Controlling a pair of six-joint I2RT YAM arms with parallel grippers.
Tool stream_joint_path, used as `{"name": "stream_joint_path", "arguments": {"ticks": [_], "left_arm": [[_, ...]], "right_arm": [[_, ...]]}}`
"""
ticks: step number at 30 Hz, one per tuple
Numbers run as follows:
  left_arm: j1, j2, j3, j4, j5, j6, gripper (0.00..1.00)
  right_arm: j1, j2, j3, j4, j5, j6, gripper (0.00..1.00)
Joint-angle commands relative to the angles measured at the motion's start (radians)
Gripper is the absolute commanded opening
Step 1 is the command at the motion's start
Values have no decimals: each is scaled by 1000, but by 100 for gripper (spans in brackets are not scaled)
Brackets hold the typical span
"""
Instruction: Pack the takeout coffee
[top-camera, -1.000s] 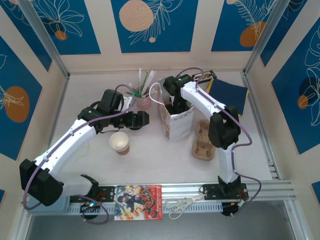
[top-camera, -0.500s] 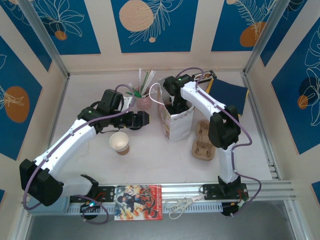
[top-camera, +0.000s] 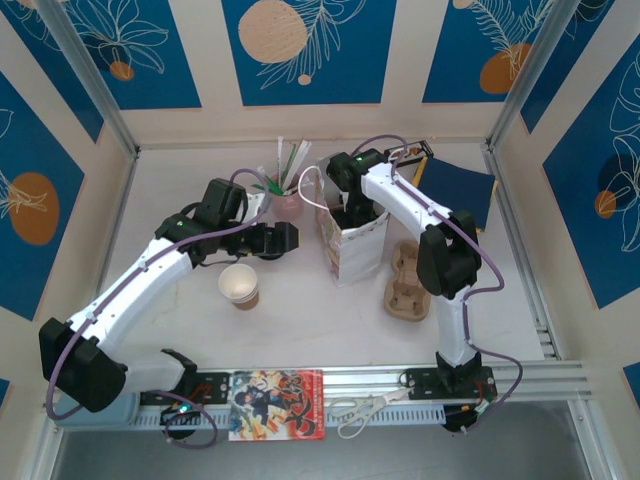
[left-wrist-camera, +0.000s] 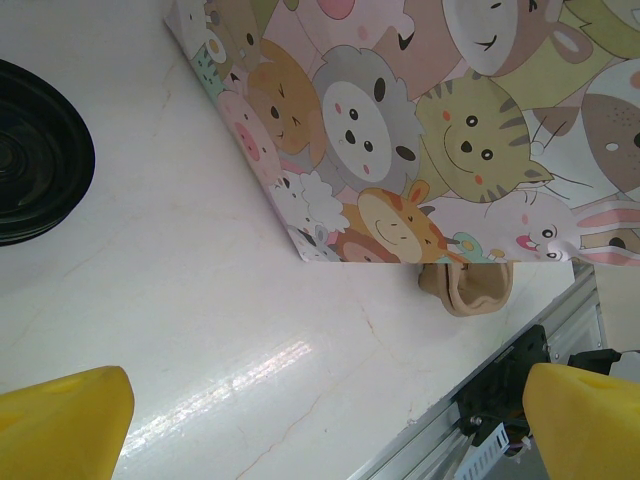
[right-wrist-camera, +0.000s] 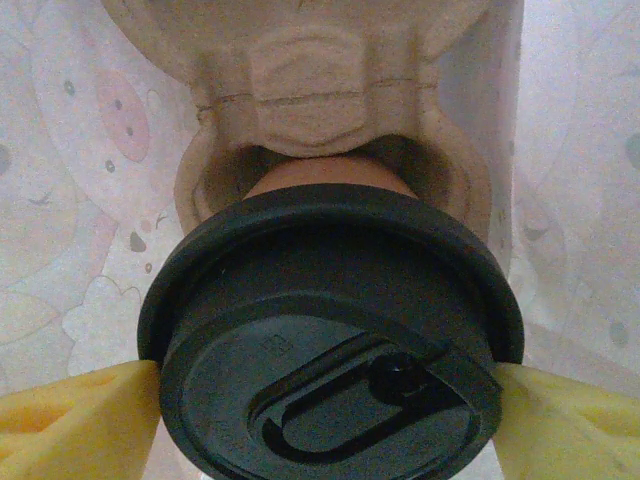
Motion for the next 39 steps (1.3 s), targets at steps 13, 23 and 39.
{"name": "stream_joint_path", "arguments": {"ticks": [13, 23, 39], "left_arm": [[12, 3, 0, 9, 12, 6, 100], [12, 2, 1, 8, 12, 5, 100], [12, 0, 4, 6, 11, 6, 100]], "right_arm": [[2, -31, -5, -33, 6, 29, 85], [2, -38, -2, -35, 6, 34, 87], [3, -53, 11, -52, 13, 43, 88]]}}
